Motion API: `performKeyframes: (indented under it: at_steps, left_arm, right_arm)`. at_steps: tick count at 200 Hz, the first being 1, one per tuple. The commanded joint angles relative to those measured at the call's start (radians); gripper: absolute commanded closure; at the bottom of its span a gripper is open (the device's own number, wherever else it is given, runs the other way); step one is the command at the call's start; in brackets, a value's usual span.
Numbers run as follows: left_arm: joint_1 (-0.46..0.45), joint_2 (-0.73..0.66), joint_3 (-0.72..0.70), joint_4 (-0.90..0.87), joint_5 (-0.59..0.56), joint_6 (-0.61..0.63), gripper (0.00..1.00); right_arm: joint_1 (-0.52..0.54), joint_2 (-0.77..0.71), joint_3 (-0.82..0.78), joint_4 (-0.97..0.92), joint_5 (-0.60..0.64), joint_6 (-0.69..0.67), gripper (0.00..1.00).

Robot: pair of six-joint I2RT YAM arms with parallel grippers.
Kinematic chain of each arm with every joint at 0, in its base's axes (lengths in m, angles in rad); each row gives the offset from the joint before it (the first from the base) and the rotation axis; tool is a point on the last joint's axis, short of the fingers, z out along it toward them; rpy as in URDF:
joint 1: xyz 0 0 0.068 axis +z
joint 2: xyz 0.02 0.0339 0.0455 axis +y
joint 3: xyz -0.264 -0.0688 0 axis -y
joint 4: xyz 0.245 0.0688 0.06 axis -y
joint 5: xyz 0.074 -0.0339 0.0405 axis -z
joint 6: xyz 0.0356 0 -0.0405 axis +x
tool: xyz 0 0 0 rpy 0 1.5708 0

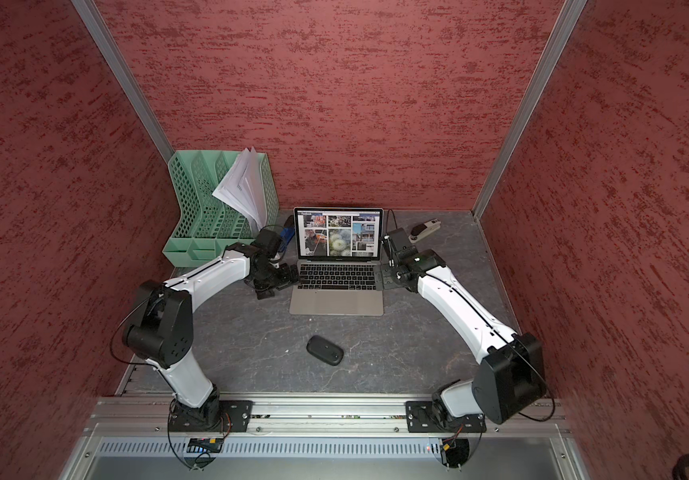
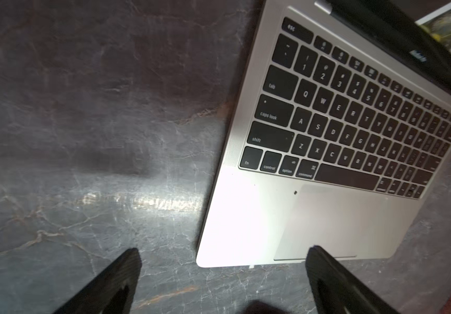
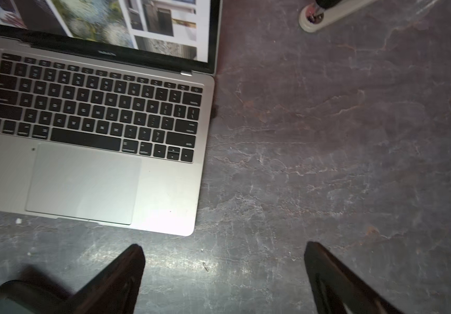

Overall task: Remove the wireless mouse receiver from the laptop
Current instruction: Take out the USB plug from the USB port.

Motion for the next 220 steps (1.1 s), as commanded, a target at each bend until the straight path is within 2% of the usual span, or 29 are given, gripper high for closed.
performKeyframes:
  at_steps: [1, 28, 54, 128, 158, 196, 220]
  left_arm:
    - [-0.018, 0.07, 0.064, -0.099, -0.09, 0.027, 0.03]
    - [-0.02, 0.138, 0.111, -0.124, -0.133, 0.049, 0.06]
    - [-0.017, 0.179, 0.134, -0.156, -0.163, 0.083, 0.11]
    - [-0.016, 0.229, 0.15, -0.13, -0.114, 0.108, 0.13]
    - [-0.019, 0.259, 0.15, -0.126, -0.107, 0.136, 0.17]
    - [-0.016, 0.279, 0.118, -0.101, -0.082, 0.177, 0.18]
    - [-0.012, 0.292, 0.101, -0.085, -0.066, 0.187, 0.18]
  right_arm:
    - [-0.04, -0.002, -0.039, 0.082, 0.028, -0.001, 0.05]
    - [-0.081, 0.076, -0.053, 0.114, -0.048, -0.032, 0.14]
    - [-0.091, 0.16, -0.034, 0.113, -0.043, -0.049, 0.23]
    - [-0.092, 0.249, 0.018, 0.167, -0.084, -0.076, 0.23]
    - [-0.094, 0.277, 0.034, 0.176, -0.102, -0.079, 0.24]
    - [-0.108, 0.332, 0.078, 0.154, -0.068, -0.04, 0.24]
    - [-0.127, 0.379, 0.11, 0.158, -0.09, -0.041, 0.3]
